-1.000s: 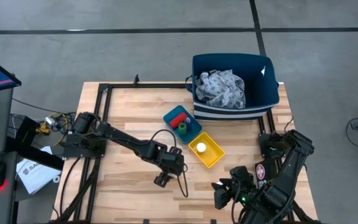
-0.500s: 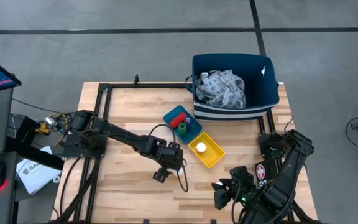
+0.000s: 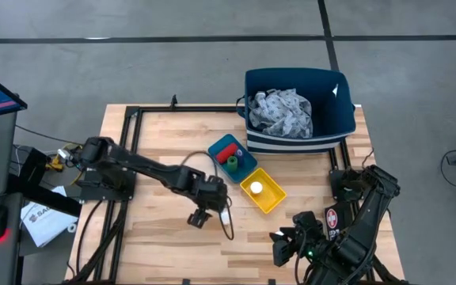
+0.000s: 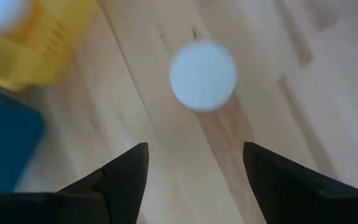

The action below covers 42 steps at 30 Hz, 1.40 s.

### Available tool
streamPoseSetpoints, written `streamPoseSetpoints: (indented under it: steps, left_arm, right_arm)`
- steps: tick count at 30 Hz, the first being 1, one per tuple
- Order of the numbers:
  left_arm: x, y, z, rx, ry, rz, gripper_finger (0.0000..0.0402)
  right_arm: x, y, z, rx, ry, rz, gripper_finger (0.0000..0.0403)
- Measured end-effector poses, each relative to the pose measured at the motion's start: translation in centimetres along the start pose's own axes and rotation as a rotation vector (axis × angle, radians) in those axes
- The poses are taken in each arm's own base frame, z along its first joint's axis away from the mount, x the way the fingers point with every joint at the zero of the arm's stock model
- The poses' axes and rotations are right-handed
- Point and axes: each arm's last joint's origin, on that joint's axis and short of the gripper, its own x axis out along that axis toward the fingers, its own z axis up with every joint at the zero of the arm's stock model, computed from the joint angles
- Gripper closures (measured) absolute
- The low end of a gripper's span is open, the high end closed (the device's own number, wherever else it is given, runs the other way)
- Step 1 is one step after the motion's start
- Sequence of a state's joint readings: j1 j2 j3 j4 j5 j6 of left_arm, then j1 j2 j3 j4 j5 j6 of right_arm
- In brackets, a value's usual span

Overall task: Pick & Place Medicine items
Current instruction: Put the top orange pill bottle into the yellow bin

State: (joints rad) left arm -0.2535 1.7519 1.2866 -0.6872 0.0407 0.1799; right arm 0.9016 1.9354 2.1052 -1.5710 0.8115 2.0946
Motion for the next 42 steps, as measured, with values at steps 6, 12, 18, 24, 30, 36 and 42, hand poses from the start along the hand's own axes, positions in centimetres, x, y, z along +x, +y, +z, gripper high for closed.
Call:
streamPoseSetpoints:
  steps: [6, 12, 18, 24, 30, 36, 42]
  left_arm:
    - [-3.6, -0.3, 0.6, -0.016, -0.142, -0.009, 0.0192]
    - [-3.1, -0.7, 1.2, -0.003, -0.189, -0.034, 0.0243]
    - [-2.9, -0.5, 1.9, -0.016, -0.251, -0.023, 0.0280]
    - [-1.2, -0.9, 2.1, 0.000, -0.224, -0.044, 0.0281]
    - [-0.3, -1.4, 2.5, 0.020, -0.244, -0.048, 0.0261]
    - [0.8, -1.3, 2.7, 0.019, -0.249, -0.047, 0.0245]
    - [2.3, -1.3, 2.7, 0.014, -0.223, -0.049, 0.0253]
  right_arm:
    - [0.0, 0.0, 0.0, -0.001, 0.001, -0.001, 0.0207]
    - [0.0, 0.0, 0.0, -0.015, 0.002, -0.001, 0.0207]
    - [0.0, 0.0, 0.0, -0.016, 0.001, -0.001, 0.0207]
    - [0.0, 0.0, 0.0, -0.018, 0.001, -0.001, 0.0207]
    - [0.0, 0.0, 0.0, -0.016, 0.002, 0.000, 0.0207]
    - [0.0, 0.0, 0.0, -0.019, 0.002, 0.000, 0.0207]
    - [-0.3, -0.1, -0.3, -0.013, 0.012, 0.004, 0.0207]
